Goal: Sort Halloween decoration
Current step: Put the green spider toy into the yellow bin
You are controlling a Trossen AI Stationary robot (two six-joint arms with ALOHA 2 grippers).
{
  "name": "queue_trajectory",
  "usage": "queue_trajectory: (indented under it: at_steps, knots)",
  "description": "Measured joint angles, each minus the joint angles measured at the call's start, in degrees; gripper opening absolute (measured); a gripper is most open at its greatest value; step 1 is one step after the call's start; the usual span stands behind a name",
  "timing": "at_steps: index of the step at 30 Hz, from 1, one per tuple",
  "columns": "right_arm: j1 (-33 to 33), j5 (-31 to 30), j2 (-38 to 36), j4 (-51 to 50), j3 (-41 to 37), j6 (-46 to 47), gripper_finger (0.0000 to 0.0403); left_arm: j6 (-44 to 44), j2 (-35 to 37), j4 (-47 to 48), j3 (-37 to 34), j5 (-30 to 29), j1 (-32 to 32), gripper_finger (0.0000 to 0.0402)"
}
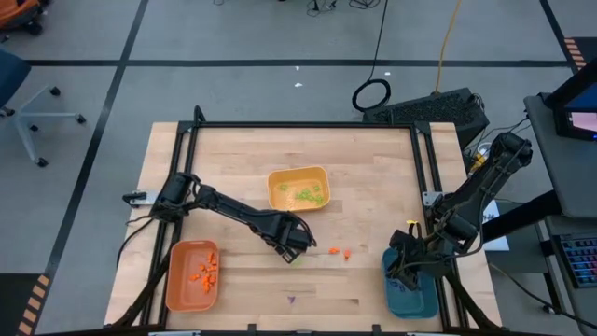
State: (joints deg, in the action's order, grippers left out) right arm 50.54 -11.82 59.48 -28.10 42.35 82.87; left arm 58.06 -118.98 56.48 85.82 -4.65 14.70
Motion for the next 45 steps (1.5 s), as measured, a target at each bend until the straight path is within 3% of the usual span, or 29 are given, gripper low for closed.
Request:
queue_trajectory:
  at_steps: [5,17,21,28,33,39,45]
  knots:
    - [0.0,-0.06,0.0,-0.15,0.0,-0.61,0.0118,-0.46,0.0,-0.46,0.0,0.16,0.06,0.0165]
    - [0.0,-0.06,0.0,-0.47,0.0,-1.05,0.0118,-3.12,0.0,-2.31,0.0,1.19,0.05,0.0069]
    - [0.0,-0.06,0.0,-0.46,0.02,-1.07,0.0118,-1.3,0.0,-1.9,0.0,1.47,0.04,0.0077]
    - [0.0,-0.06,0.0,-0.46,0.0,-1.61,0.0118,0.09,-0.4,-1.1,-0.04,1.45,0.59,0.0134]
    - [0.0,-0.06,0.01,-0.48,0.02,-2.17,0.0118,-0.24,-1.44,-2.14,-0.42,2.87,0.59,0.0135]
    - [0.02,-0.06,0.01,-0.55,0.02,-2.18,0.0118,-0.35,-1.54,-3.18,-0.48,2.8,0.67,0.0097]
    - [0.0,-0.05,0.01,-0.87,0.01,-2.58,0.0118,-2.34,-1.61,-3.65,-0.48,2.85,0.73,0.0025]
